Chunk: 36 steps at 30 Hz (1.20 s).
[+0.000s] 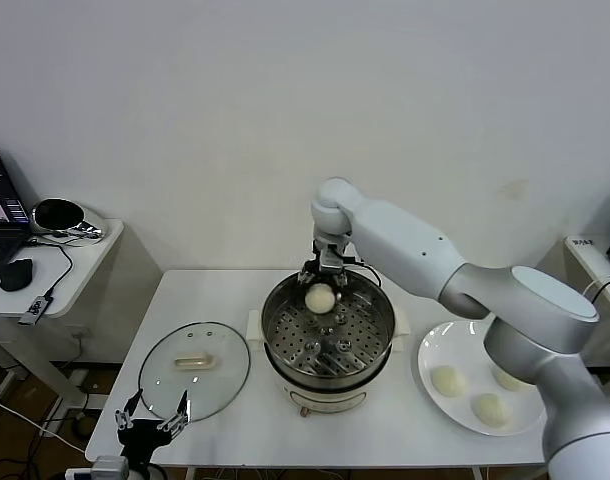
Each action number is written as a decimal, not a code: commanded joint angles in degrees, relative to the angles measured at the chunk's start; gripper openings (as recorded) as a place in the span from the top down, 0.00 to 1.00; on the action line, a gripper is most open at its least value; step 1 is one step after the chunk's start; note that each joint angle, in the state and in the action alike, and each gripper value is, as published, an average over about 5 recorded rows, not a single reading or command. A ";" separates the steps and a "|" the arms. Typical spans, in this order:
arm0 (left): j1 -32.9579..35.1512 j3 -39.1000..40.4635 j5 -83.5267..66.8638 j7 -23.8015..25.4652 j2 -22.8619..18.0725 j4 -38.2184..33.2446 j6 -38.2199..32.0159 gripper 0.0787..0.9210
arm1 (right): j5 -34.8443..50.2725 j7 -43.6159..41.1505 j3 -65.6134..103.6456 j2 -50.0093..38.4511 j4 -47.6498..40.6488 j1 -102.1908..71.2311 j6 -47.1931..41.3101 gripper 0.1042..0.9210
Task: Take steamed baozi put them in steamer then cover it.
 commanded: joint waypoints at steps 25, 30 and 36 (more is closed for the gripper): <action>0.50 0.92 0.23 0.11 2.62 0.70 -0.03 0.12 | 40.22 -2.90 -3.46 -48.09 30.68 7.92 -60.09 0.12; 0.59 0.93 0.29 0.08 3.07 0.93 -0.06 0.12 | 38.79 -2.67 -3.81 -50.94 32.80 5.52 -65.20 0.12; 0.70 0.96 0.27 0.10 2.97 0.61 -0.04 0.12 | 31.37 0.97 -0.80 -52.03 35.57 -3.18 -67.07 0.12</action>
